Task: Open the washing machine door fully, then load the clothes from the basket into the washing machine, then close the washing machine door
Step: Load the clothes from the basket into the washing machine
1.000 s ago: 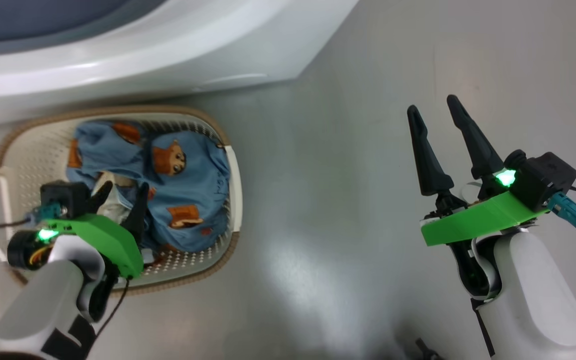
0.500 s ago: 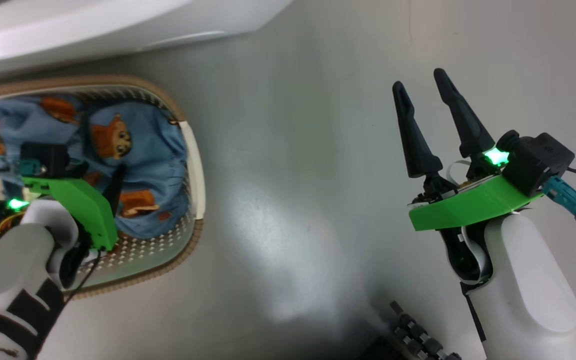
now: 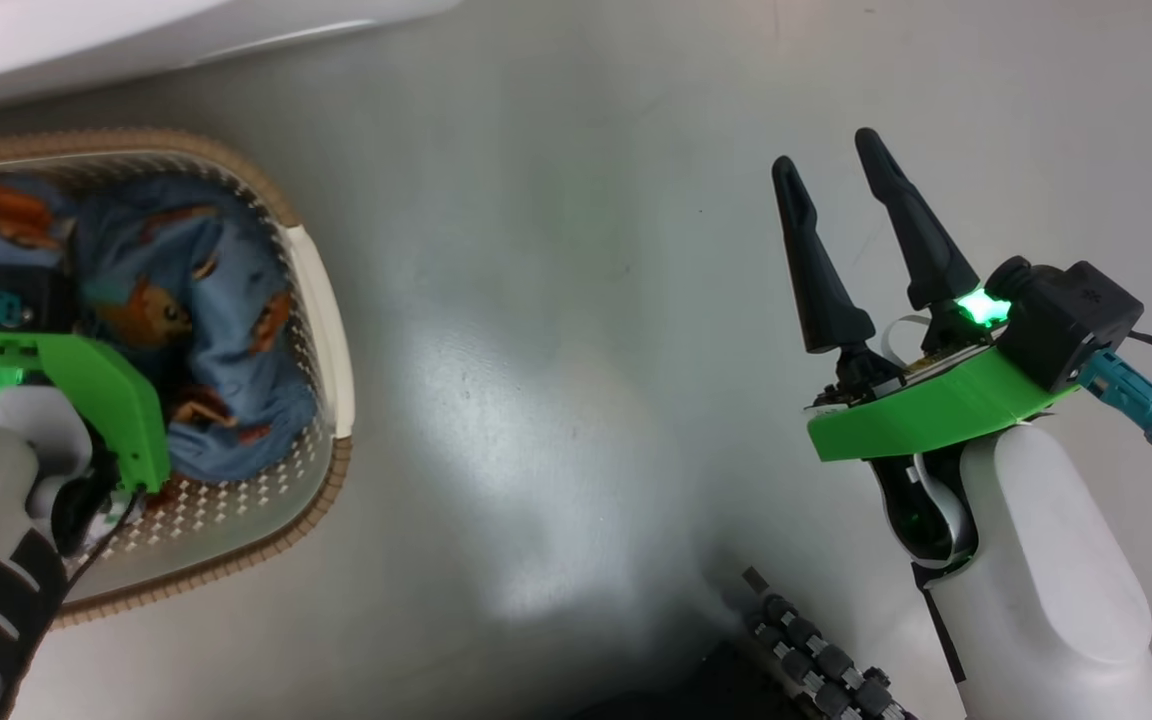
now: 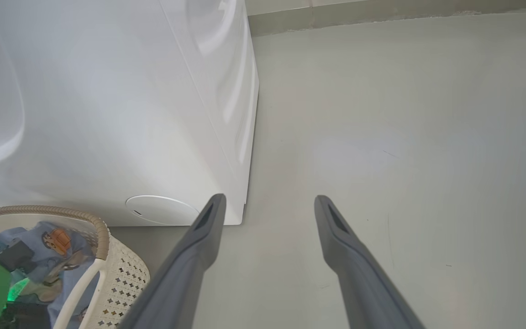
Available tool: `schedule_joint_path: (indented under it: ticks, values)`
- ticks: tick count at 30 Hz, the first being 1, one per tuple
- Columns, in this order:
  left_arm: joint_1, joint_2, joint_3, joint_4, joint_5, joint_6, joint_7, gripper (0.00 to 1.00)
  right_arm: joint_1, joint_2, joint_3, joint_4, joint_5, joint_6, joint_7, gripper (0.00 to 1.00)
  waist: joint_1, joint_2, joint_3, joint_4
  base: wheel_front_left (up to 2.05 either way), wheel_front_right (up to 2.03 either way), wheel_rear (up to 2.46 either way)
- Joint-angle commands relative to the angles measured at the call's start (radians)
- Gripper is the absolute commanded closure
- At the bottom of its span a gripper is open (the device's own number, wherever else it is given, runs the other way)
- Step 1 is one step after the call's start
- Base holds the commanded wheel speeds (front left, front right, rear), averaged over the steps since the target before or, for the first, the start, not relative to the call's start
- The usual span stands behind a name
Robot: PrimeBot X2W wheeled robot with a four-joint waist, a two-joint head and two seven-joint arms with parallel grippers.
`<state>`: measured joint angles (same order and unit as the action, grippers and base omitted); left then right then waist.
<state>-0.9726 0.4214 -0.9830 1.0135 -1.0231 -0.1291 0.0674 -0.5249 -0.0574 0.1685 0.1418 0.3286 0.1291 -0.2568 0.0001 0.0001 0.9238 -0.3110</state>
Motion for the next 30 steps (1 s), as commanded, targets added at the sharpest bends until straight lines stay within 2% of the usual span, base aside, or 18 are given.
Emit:
schedule_joint_path:
  ticks: [1,5,6,7,8,18,30]
  values:
    - [0.001,0.025,0.006,0.013,-0.015,-0.001,0.022,0.00,0.027,0.007,0.020,-0.023,0.027,0.002,-0.005,0.00,-0.0001,-0.0001,0.003,-0.006,0.00,0.00,0.00]
    - [-0.003,0.027,-0.030,0.014,-0.036,-0.001,0.054,0.00,0.029,0.007,0.021,-0.022,0.029,0.002,-0.005,0.00,-0.0001,-0.0001,0.003,-0.009,0.00,0.00,0.00]
    - [-0.006,0.030,-0.035,0.008,-0.039,-0.001,0.042,0.40,0.029,0.007,0.020,-0.022,0.029,0.002,-0.005,0.00,-0.0001,-0.0001,0.002,-0.009,0.00,0.00,0.00]
    - [-0.008,0.031,-0.039,0.005,-0.043,-0.002,0.027,0.91,0.029,0.007,0.019,-0.021,0.029,0.002,-0.005,0.00,-0.0001,-0.0001,0.000,-0.008,0.00,0.00,0.00]
    - [-0.009,0.031,-0.044,0.001,-0.048,-0.002,0.015,1.00,0.029,0.007,0.018,-0.020,0.029,0.002,-0.005,0.00,-0.0001,-0.0001,-0.001,-0.007,0.00,0.00,0.00]
    - [-0.008,0.032,-0.121,-0.029,-0.077,-0.002,-0.088,1.00,0.026,0.007,0.021,-0.011,0.026,0.002,-0.005,0.00,-0.0001,-0.0001,-0.056,0.018,0.00,0.00,0.00]
    - [0.053,0.036,-0.192,-0.118,-0.138,-0.002,-0.270,1.00,0.044,0.007,0.008,0.014,0.012,0.002,-0.005,0.00,-0.0001,-0.0001,-0.183,0.078,0.00,0.00,0.00]
